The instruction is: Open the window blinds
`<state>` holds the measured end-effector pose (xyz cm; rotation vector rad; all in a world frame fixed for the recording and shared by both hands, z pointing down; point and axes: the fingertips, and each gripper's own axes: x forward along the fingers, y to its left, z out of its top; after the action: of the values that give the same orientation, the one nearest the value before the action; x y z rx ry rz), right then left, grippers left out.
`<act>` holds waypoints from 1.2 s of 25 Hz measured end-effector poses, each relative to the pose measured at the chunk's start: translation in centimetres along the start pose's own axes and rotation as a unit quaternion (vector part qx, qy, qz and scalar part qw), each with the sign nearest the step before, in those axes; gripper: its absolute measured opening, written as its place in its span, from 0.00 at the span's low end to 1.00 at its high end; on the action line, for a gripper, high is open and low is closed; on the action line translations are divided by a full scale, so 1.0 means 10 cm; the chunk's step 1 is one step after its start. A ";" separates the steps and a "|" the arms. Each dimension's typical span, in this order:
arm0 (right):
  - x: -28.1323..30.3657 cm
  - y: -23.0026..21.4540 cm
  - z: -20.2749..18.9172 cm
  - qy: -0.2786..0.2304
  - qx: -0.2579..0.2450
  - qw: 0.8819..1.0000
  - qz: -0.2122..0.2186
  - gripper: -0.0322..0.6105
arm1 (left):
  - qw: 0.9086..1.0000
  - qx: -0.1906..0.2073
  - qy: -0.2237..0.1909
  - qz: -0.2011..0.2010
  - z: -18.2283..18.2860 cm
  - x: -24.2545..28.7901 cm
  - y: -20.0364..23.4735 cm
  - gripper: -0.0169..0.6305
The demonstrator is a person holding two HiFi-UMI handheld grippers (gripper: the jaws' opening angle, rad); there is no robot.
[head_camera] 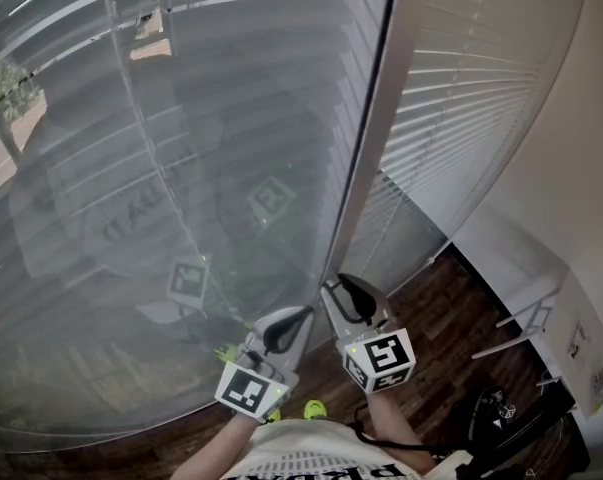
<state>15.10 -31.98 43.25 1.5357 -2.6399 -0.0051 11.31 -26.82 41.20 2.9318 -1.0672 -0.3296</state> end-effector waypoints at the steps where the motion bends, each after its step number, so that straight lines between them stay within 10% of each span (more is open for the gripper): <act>1: -0.01 0.01 0.00 0.011 -0.029 1.000 -0.001 0.25 | 1.000 0.001 -0.001 0.000 0.01 0.00 0.00 0.01; 13: -0.02 0.15 -0.01 0.086 -0.354 0.931 -0.015 0.26 | 1.000 0.004 0.000 -0.007 0.02 0.00 0.00 0.01; 24: 0.03 0.16 -0.05 0.098 -0.430 0.897 -0.024 0.24 | 1.000 0.006 0.004 -0.011 -0.03 -0.01 0.01 0.01; 30: 0.03 0.16 -0.04 0.084 -0.418 0.904 -0.021 0.24 | 1.000 0.005 0.008 -0.012 -0.05 -0.01 0.01 0.01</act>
<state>13.58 -31.46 43.75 1.1926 -2.0106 -0.8432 11.25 -26.84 41.68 2.9522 -1.0364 -0.3031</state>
